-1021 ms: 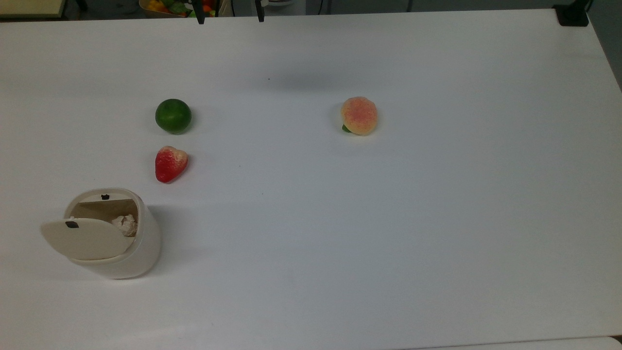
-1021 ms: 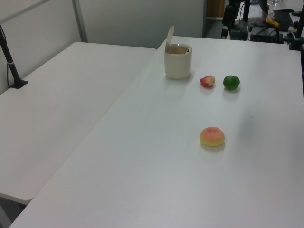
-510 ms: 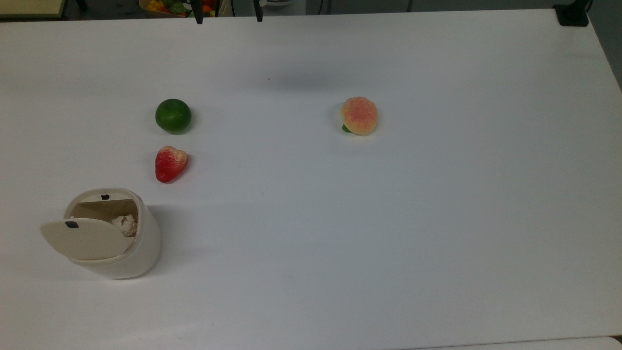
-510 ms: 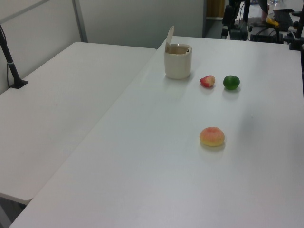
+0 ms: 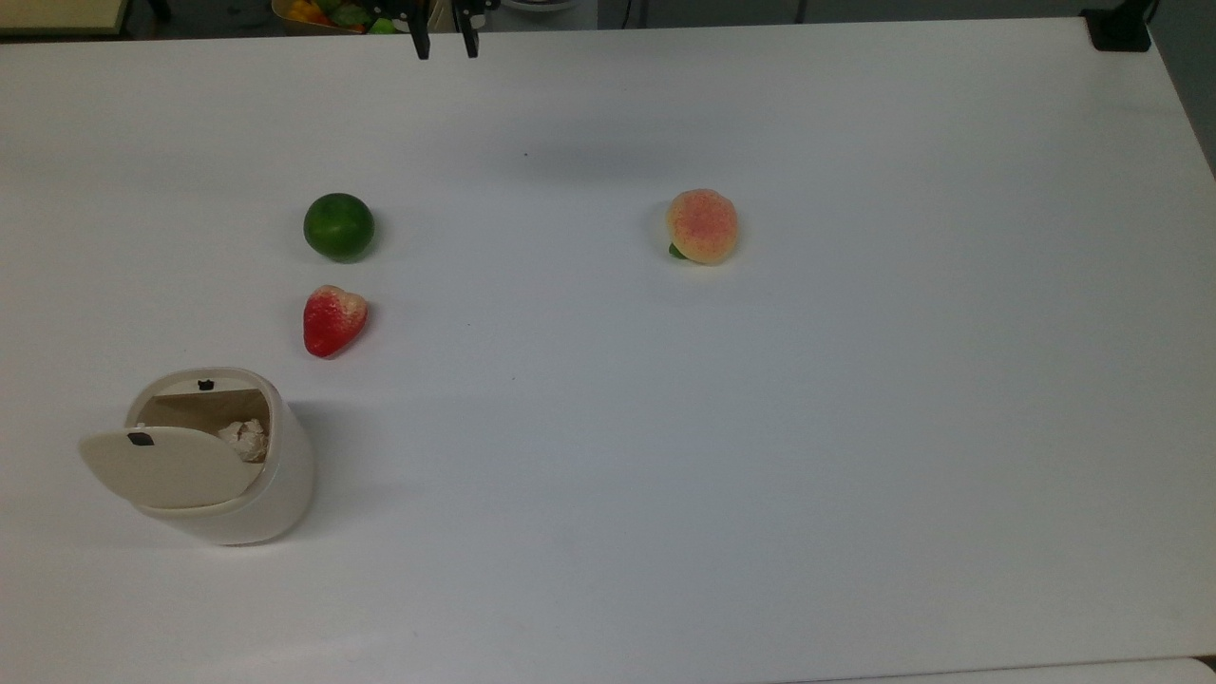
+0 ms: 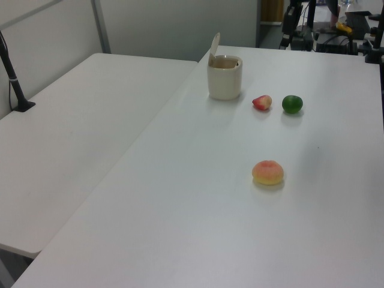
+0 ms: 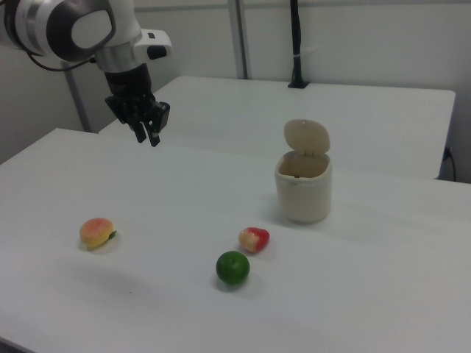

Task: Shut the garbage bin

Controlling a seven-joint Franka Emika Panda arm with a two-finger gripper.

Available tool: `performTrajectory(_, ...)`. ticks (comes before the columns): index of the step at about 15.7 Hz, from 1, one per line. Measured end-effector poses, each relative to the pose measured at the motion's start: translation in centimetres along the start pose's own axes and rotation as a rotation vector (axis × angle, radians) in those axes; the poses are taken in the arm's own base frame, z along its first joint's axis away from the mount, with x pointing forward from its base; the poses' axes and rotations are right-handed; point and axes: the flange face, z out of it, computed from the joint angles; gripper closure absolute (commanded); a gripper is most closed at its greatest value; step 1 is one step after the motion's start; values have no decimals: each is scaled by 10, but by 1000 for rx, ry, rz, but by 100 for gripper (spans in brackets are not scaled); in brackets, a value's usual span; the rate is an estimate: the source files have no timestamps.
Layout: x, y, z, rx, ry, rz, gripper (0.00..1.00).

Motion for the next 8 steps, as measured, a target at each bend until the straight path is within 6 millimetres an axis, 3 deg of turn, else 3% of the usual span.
performTrajectory(8,4,-2,-3,19,39,-4,100)
